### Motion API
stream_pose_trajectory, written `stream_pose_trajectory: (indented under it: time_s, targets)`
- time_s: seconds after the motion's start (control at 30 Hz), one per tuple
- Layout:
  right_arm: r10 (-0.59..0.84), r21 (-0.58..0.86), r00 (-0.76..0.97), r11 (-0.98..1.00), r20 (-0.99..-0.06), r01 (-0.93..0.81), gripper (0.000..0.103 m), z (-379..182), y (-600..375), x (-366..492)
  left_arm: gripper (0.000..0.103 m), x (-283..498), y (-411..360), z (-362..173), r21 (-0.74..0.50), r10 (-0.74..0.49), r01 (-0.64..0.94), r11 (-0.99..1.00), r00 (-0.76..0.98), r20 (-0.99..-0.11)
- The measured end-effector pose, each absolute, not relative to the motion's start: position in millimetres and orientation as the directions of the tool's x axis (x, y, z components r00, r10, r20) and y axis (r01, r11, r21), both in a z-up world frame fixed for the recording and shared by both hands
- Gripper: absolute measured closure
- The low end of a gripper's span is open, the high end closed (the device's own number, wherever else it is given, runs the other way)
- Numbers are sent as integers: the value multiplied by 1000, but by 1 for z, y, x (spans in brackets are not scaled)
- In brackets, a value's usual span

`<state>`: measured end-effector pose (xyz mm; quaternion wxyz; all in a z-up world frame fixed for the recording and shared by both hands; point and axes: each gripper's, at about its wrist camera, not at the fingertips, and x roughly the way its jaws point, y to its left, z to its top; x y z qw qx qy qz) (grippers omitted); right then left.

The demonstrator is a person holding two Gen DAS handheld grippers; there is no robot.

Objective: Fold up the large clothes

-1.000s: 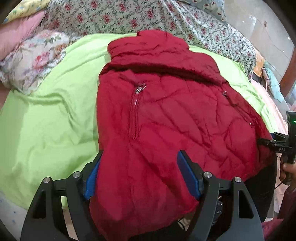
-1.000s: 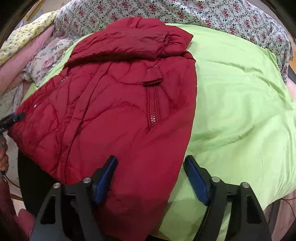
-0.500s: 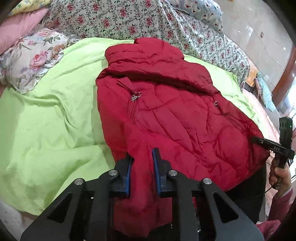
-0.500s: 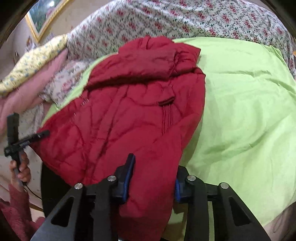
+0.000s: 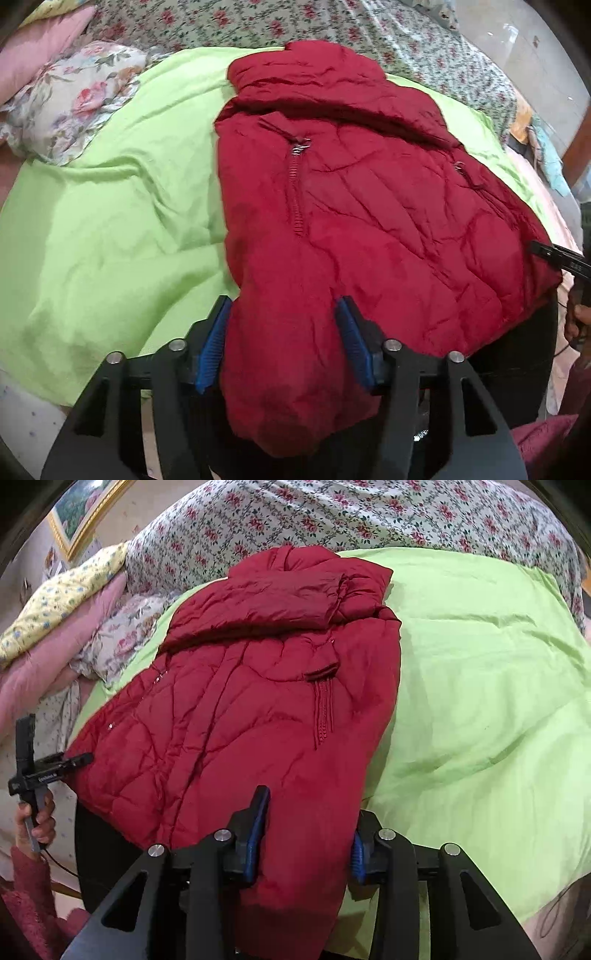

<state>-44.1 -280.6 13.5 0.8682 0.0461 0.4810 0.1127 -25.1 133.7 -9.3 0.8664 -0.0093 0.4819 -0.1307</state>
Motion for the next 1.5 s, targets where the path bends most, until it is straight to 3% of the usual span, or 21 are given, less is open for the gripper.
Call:
stream_pose_trajectory:
  time_s: [0.1,0.27,0.5,0.7,1.1,1.5]
  targets:
    - [225,171,497,974,-838,-151,67,8,-279,-42,78,-26,121,-6,-135,-256,263,955,510,-821]
    - [262,203,536,965,-802,-168,75,17,-280,-44,85,-24,116,7,-144,-282,280,949,551,-785]
    - [384,363,635,916,-670,-171,81,48,-299,-39,87,-13,124,57,-194,-328,268,944,676,-660]
    - [378,375,720,910,-582,-174,85,78,-303,-25,88,9,127,80,-206,-318,242,948,728,-608]
    - [301,336,806,932,-510,-135,86,109,-304,13,89,54,134,107,-239,-265,154,959,787,-557]
    - [305,432,840,897,-448,-95,86,120,-326,88,89,128,137,120,-297,-187,24,955,824,-535]
